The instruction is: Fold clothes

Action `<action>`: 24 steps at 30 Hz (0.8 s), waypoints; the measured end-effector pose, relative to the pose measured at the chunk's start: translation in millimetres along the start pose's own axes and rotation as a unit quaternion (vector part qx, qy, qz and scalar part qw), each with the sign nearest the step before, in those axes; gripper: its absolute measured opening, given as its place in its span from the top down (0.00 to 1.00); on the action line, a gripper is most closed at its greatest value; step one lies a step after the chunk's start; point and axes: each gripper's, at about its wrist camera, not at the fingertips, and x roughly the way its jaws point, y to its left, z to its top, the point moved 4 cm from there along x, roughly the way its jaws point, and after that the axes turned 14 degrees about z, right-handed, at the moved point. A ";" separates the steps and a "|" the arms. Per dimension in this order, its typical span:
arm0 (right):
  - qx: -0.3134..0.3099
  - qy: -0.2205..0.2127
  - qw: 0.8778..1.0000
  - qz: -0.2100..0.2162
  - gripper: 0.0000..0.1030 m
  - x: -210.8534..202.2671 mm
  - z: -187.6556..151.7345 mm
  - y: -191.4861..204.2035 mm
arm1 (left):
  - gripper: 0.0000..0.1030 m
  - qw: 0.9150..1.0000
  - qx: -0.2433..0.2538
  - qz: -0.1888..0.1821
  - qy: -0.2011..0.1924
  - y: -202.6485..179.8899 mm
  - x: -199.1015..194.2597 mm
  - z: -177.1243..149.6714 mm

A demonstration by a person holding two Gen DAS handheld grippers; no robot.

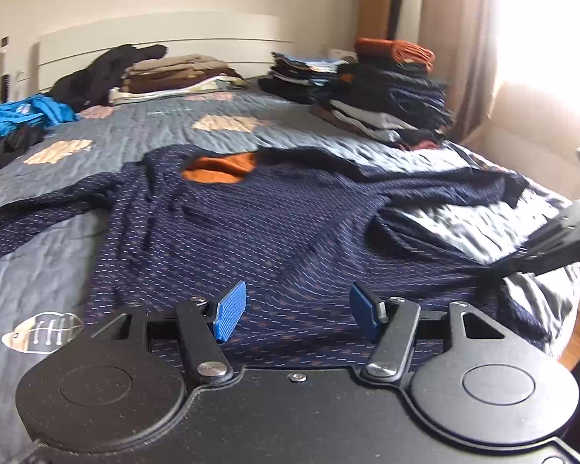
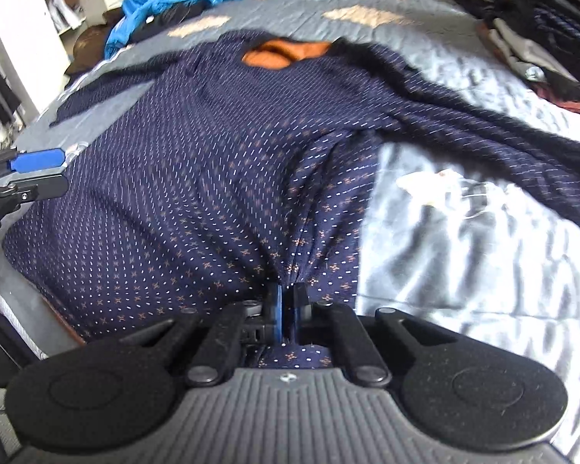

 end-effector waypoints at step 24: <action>-0.006 0.003 1.000 0.000 0.86 -45.7 -23.2 0.9 | 0.40 0.998 -0.039 0.037 -0.026 61.2 -13.8 28.4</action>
